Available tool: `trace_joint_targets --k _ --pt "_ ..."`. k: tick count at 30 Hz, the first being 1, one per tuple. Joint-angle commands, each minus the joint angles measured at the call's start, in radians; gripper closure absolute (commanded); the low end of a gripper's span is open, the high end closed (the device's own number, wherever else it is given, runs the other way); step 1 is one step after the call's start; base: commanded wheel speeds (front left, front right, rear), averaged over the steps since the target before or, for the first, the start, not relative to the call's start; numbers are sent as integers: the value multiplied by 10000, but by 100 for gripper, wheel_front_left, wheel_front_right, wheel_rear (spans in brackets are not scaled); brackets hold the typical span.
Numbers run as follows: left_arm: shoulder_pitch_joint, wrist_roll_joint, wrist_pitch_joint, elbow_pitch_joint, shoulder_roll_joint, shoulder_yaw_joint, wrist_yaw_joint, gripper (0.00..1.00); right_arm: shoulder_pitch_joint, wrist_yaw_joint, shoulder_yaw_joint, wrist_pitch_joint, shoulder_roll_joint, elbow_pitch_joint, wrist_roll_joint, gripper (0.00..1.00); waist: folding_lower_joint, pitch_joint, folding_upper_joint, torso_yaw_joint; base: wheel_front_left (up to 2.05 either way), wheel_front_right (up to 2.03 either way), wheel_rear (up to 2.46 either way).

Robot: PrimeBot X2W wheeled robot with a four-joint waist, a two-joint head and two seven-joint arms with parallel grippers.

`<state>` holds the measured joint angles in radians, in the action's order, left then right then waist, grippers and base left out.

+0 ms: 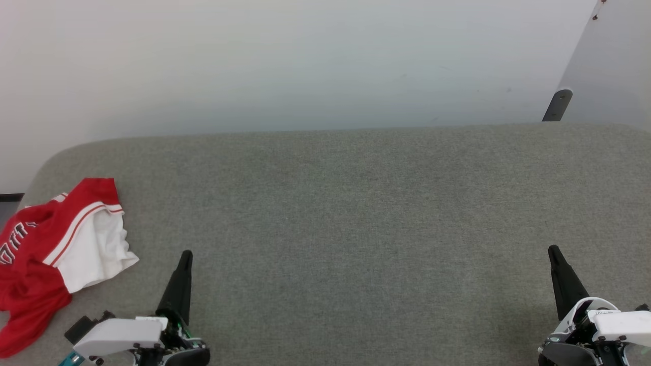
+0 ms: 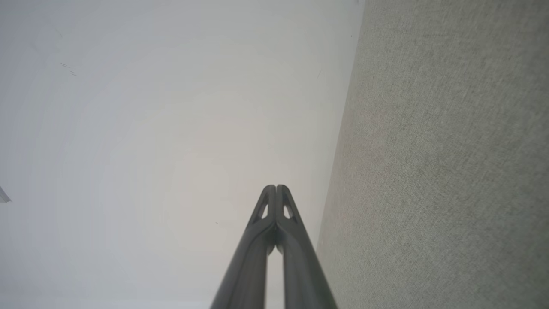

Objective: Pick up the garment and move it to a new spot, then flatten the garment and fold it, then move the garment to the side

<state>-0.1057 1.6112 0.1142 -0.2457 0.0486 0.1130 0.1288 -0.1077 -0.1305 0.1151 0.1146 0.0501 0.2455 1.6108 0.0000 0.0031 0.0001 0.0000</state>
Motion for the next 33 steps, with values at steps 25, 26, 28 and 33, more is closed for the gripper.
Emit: trace_joint_targets --k 25,26,28,33 --pt "138 6 -9 -158 -40 -23 -13 0 87 2 -7 -10 -15 177 -4 0 0 -1 -1 0 0 0 0" --pt "259 1 -6 -285 -75 -31 -15 0 197 2 -1 -7 -27 294 -5 0 0 0 -1 0 0 0 0" --pt "347 23 -39 -305 -94 -78 -18 0 262 2 -50 -50 -34 347 -11 0 0 -2 -1 -1 0 0 0" --pt "390 101 -199 -14 -84 -234 -53 0 223 1 -275 -253 -31 236 -55 0 0 -6 -1 -6 0 0 0"
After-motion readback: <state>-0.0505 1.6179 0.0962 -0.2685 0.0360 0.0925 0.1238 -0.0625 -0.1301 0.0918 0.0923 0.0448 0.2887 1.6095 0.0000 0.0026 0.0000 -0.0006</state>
